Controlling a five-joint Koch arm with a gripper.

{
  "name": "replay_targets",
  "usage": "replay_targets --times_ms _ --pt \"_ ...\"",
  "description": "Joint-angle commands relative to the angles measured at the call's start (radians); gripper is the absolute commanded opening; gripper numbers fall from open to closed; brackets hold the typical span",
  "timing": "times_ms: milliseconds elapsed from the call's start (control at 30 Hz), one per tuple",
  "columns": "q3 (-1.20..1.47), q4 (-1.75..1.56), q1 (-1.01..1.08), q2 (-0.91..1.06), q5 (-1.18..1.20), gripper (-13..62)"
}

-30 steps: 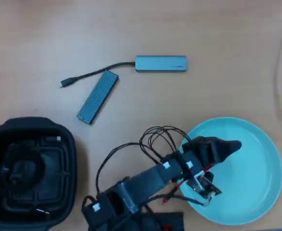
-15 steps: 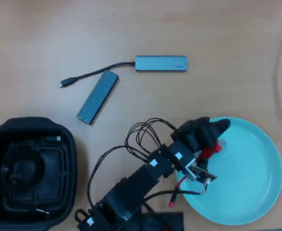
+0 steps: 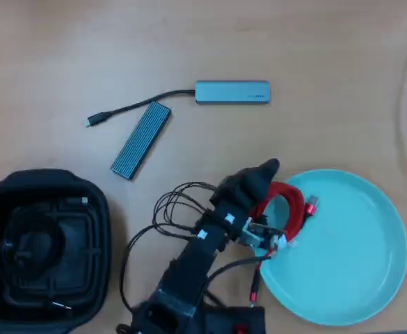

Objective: Put a black charging cable in a black bowl and put a red charging cable in a green bowl

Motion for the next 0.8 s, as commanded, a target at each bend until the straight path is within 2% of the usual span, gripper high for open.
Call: replay_targets --times_ms 0,233,500,767 --pt "0.003 -0.095 -0.046 0.037 0.002 48.8" --pt "0.077 -0.1 -0.25 0.037 -0.008 48.5" --pt "0.078 -0.103 -0.457 0.04 -0.029 30.8" --pt "0.166 -0.103 -0.606 0.044 -0.305 29.6"
